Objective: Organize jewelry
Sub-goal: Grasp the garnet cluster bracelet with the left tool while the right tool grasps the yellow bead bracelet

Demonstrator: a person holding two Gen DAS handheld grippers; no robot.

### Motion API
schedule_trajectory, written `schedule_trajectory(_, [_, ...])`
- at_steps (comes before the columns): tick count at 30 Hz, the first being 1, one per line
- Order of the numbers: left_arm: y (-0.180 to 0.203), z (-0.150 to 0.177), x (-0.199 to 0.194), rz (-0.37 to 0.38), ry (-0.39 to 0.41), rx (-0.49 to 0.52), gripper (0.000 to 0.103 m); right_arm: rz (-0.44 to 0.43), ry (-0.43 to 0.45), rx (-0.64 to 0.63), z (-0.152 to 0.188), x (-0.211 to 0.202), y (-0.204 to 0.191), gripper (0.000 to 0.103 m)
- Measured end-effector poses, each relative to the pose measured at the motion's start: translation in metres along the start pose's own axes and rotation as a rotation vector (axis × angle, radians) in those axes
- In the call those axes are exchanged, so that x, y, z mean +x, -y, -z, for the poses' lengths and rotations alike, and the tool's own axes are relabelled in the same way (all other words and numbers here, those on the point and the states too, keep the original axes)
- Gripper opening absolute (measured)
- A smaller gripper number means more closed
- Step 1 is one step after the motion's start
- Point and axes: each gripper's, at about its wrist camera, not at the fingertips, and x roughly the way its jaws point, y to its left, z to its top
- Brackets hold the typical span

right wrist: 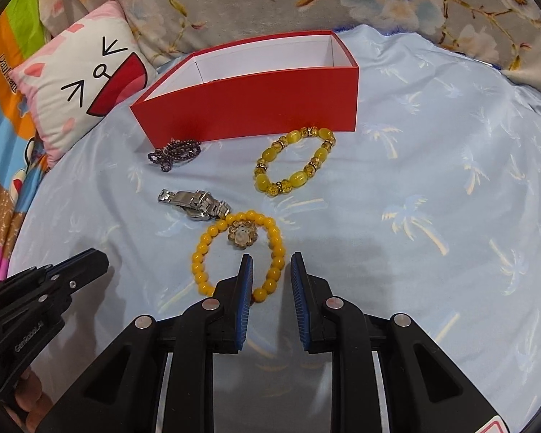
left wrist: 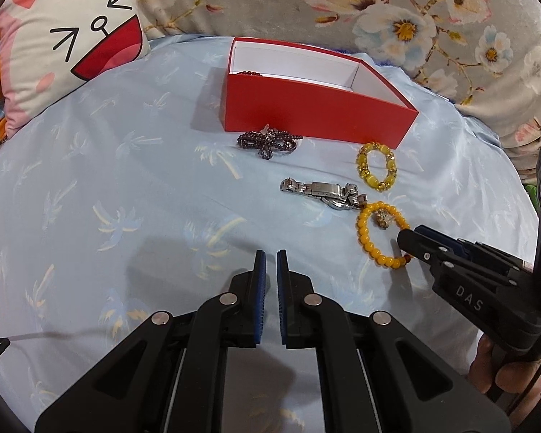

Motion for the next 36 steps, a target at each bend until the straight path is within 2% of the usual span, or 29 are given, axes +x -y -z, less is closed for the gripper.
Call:
schedule_trajectory(2, [-0.001, 0.000, 0.001, 0.000, -0.002, -0.007, 0.006, 0.011, 0.002, -0.013, -0.002, 0.002, -0.002, 0.020])
schedule_trajectory(5, [-0.002, -0.002, 0.002, 0.000, -0.003, -0.009, 0.006, 0.056, 0.012, -0.043, -0.002, 0.004, -0.006, 0.011])
schedule_trajectory(8, [-0.004, -0.006, 0.003, -0.001, 0.000, -0.014, 0.006, 0.036, 0.012, -0.012, -0.002, 0.003, 0.001, 0.008])
schedule_trajectory(20, [-0.009, -0.043, 0.023, -0.010, 0.021, -0.017, 0.006, 0.007, 0.054, 0.096, 0.004, -0.020, 0.032, 0.008])
schedule_trajectory(28, [-0.003, -0.075, 0.054, 0.036, 0.006, -0.001, 0.006, -0.012, 0.037, 0.117, 0.010, -0.011, 0.038, 0.008])
schedule_trajectory(36, [0.002, -0.091, 0.083, -0.004, -0.001, 0.021, 0.006, -0.027, 0.048, 0.120, 0.009, -0.009, 0.041, 0.008])
